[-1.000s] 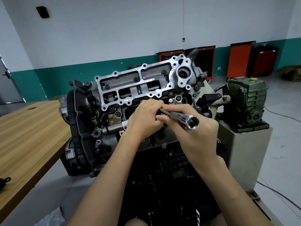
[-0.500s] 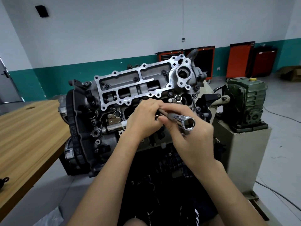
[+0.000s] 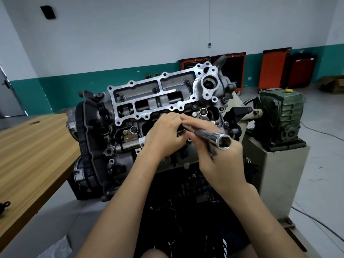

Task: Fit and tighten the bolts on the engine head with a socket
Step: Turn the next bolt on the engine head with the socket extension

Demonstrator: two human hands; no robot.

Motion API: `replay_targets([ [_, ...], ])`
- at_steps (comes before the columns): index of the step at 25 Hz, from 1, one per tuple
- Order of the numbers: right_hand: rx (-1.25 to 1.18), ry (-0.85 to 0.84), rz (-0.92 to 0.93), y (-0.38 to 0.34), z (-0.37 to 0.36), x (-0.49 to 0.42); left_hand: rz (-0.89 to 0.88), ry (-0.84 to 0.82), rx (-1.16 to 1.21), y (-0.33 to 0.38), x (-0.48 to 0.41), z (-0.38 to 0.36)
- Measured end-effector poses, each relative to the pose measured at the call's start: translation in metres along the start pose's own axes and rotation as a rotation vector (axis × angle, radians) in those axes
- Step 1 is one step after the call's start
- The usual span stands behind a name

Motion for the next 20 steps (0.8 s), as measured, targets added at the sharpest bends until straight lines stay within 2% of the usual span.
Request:
replay_targets([
  [5,-0.033,0.109,-0.029,0.005,0.014,-0.002,0.005,-0.054,-0.078,-0.001,-0.002,-0.006],
  [9,0.005,0.004,0.014,-0.002,0.0,0.0,-0.005,-0.008,-0.002,0.001,0.0,0.0],
  [14,-0.036,0.11,-0.026,0.007,0.012,-0.001,0.0,-0.051,-0.074,0.0,-0.002,-0.005],
  [18,0.001,0.001,0.028,-0.003,-0.003,0.001,0.011,-0.012,0.006,-0.002,0.0,0.0],
  [20,0.043,0.014,0.018,-0.001,0.001,0.001,0.025,-0.023,-0.007,-0.002,0.0,-0.001],
])
Point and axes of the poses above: each hand's wrist, its own x-axis away from the middle knuckle, its own z-axis out of the back of the hand, y = z × x, the point moved 10 cm from there along -x, towards the middle knuckle, and after that the axes turned 9 degrees about -y, right-handed, at the moved point
